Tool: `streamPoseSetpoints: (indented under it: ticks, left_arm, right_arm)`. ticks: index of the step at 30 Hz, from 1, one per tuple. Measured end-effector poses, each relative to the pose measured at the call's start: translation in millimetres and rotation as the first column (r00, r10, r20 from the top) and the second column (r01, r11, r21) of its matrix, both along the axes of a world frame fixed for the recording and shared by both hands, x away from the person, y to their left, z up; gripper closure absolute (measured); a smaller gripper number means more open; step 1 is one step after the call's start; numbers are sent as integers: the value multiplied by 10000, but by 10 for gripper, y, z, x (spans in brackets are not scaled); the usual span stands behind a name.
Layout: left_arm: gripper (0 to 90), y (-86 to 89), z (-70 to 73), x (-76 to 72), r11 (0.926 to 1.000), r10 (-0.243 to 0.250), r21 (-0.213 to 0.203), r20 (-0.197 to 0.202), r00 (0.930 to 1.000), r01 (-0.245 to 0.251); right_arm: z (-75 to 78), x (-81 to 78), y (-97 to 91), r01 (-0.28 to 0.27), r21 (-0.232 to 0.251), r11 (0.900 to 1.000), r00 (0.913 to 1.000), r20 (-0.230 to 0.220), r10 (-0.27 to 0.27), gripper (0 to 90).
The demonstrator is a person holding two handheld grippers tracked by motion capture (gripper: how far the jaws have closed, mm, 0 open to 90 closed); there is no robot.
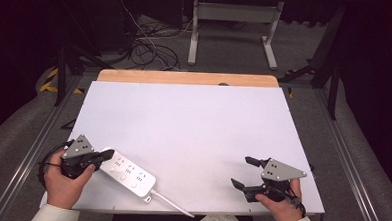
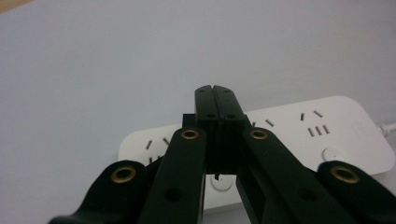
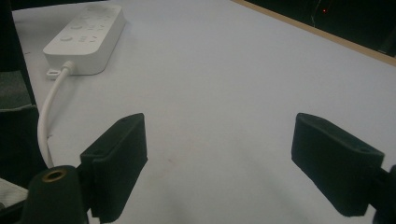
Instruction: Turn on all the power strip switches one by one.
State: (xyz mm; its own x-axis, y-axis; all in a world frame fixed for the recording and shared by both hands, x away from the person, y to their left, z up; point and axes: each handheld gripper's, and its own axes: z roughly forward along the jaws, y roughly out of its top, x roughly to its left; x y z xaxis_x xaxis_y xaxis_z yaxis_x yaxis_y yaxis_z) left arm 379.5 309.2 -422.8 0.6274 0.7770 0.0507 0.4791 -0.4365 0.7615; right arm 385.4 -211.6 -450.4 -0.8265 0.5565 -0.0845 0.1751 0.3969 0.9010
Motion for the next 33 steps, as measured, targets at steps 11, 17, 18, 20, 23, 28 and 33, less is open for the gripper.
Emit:
streamPoseSetpoints:
  ticks: [11, 17, 18, 20, 23, 28, 33]
  left_arm:
    - [899, 142, -42, 78, 9974, 501, 573, -1332, 9898, -427]
    - [899, 180, -96, 125, 9953, 691, 799, -1953, 9783, -543]
    - [899, 185, -104, 132, 9949, 729, 830, -2024, 9766, -571]
    - [899, 197, -118, 148, 9935, 836, 928, -2097, 9742, -653]
    - [899, 204, -137, 164, 9939, 803, 915, -2263, 9707, -609]
    - [899, 179, -177, 189, 9914, 871, 1157, -2392, 9670, -607]
    - [899, 174, -200, 203, 9905, 839, 1257, -2370, 9679, -551]
  right_arm:
    - [-4, 0, -1, -8, -14, 10000, 10000, -80, 8, 197]
    - [-12, 5, 2, -46, -11, 10000, 9999, -104, 46, 204]
    - [-13, 5, 2, -52, -10, 10000, 9999, -107, 51, 204]
    - [-15, 6, 2, -47, 0, 10000, 9999, -127, 47, 204]
    - [-20, 10, 2, -59, -21, 10000, 9999, -144, 59, 206]
    - [-25, 11, 5, -70, -5, 10000, 9998, -202, 70, 215]
    - [-28, 14, 5, -102, 1, 9999, 9998, -175, 102, 215]
